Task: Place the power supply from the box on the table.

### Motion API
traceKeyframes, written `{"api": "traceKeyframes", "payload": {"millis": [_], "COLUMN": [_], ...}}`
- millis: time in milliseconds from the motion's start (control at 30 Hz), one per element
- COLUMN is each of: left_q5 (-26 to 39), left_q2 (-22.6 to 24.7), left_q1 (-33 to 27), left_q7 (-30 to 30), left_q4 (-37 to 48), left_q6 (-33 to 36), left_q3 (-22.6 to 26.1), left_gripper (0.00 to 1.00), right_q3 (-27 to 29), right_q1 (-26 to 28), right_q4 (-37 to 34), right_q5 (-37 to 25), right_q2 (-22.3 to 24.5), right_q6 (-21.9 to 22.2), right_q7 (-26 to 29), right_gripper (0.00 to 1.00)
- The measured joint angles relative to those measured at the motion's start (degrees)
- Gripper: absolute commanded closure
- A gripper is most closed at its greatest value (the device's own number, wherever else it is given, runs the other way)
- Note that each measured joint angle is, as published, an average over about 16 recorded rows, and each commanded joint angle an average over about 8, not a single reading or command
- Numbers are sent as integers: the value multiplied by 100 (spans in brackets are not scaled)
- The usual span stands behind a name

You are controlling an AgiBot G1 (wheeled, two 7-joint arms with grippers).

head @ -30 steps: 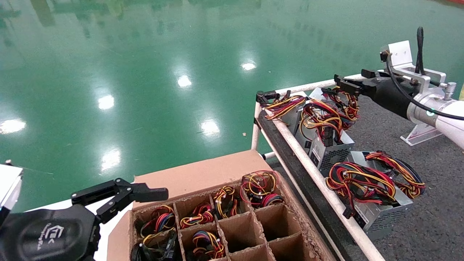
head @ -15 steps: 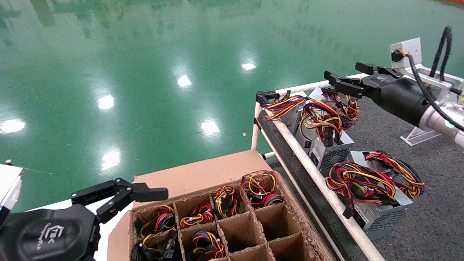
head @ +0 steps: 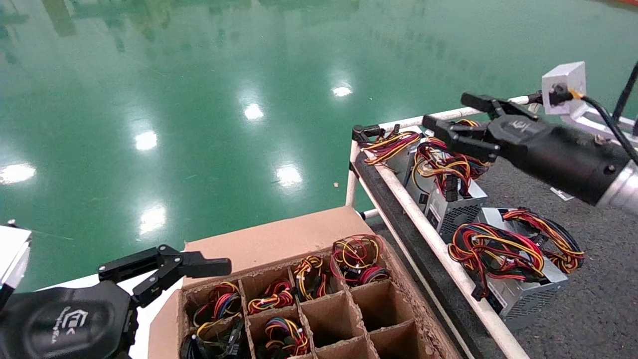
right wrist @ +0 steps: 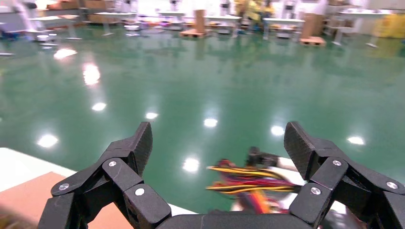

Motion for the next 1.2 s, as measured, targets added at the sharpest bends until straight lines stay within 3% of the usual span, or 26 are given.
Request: {"api": "traceKeyframes", "payload": {"millis": [867,1200], "left_q5": [-1,-2], "left_q2": [0,-1], "left_q1": [0,1], "left_q7": [0,0], "left_q4": [0,1], "left_q6": [-1,-2], "left_q3": [1,0], "left_gripper": [0,0], "right_q3": [148,176], "right_q1": [-1847,-2180], "right_q4": [3172,3743], "right_q5": [1121,1332], "right_q2": [1171,1383], "right_q6": [-2018,-2381], "right_q7": [992,1159], "right_gripper": [0,0]}}
